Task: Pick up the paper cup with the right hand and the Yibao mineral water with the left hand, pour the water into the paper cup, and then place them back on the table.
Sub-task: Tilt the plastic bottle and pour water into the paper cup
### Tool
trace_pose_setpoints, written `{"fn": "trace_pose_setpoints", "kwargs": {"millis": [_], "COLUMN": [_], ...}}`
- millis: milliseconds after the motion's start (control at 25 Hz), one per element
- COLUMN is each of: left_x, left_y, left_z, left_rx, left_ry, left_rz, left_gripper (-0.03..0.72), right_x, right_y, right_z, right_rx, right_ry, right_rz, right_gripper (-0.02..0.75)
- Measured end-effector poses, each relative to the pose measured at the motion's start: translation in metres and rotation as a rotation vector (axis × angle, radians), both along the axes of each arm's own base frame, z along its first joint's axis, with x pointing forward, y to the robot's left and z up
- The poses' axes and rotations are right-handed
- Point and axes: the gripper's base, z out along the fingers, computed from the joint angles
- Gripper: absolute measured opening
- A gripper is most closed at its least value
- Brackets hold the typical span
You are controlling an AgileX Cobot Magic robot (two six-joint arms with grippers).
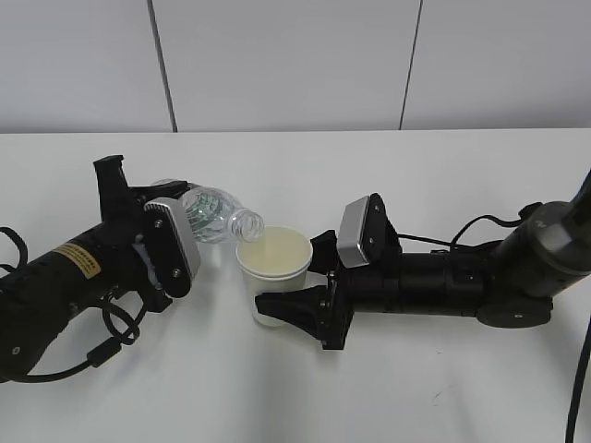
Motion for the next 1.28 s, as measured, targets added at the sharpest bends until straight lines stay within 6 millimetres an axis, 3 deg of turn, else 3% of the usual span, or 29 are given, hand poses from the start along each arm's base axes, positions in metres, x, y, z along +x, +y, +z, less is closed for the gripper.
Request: {"fn": "trace_pose_setpoints", "kwargs": {"millis": [480, 1280], "left_x": [0.0, 0.0], "left_y": [0.0, 0.0], "left_z": [0.013, 0.013], "left_rx": [0.067, 0.216], "left_ry": [-0.084, -0.165], "left_rz": [-0.019, -0.049], "left_gripper": [0.351, 0.349], "right_x": [-0.002, -0.008], "right_y": [0.001, 0.004], "right_z": [-0.003, -0.003], "right_rx": [-0.031, -0.04], "right_ry": [0.003, -0.012], "right_rz": [0.014, 0.089], "right_gripper": [0.543, 0.543]}}
